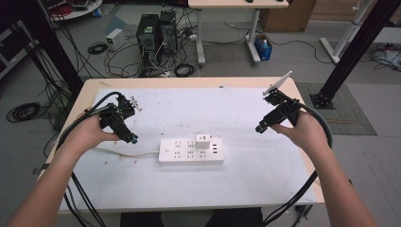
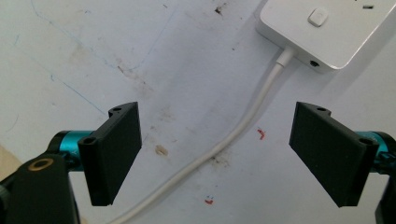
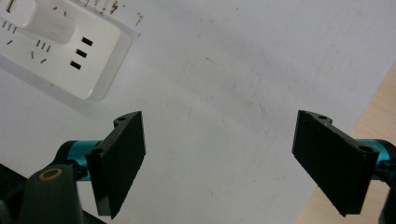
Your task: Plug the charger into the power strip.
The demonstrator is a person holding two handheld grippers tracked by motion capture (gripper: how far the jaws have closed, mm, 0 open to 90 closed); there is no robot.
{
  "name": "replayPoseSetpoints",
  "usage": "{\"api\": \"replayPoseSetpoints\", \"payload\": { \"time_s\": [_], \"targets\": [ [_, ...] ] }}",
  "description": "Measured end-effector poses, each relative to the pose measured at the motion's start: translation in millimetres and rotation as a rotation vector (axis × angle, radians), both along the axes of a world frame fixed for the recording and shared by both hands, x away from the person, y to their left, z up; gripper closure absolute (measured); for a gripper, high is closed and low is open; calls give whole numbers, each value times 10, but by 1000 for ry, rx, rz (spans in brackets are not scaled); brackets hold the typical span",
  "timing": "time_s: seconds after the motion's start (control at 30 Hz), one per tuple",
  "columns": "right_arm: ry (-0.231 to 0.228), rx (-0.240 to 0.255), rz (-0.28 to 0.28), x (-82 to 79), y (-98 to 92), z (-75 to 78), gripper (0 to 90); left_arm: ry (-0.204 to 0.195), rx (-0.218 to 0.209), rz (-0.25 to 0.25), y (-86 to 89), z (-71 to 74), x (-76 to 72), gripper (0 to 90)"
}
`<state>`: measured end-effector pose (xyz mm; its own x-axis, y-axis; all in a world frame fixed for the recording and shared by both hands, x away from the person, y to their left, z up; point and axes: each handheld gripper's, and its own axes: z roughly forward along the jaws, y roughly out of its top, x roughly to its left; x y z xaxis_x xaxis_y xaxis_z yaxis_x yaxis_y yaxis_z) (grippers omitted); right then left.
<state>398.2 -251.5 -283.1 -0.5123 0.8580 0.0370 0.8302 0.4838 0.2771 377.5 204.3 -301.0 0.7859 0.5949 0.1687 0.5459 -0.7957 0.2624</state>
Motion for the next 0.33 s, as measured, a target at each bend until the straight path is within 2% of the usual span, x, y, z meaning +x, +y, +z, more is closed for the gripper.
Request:
{"api": "replayPoseSetpoints", "payload": {
  "time_s": [0.33],
  "targets": [
    [9,5,3,12,-6,-35,169,4,-4,-1,5,-20,8,169]
  ]
}}
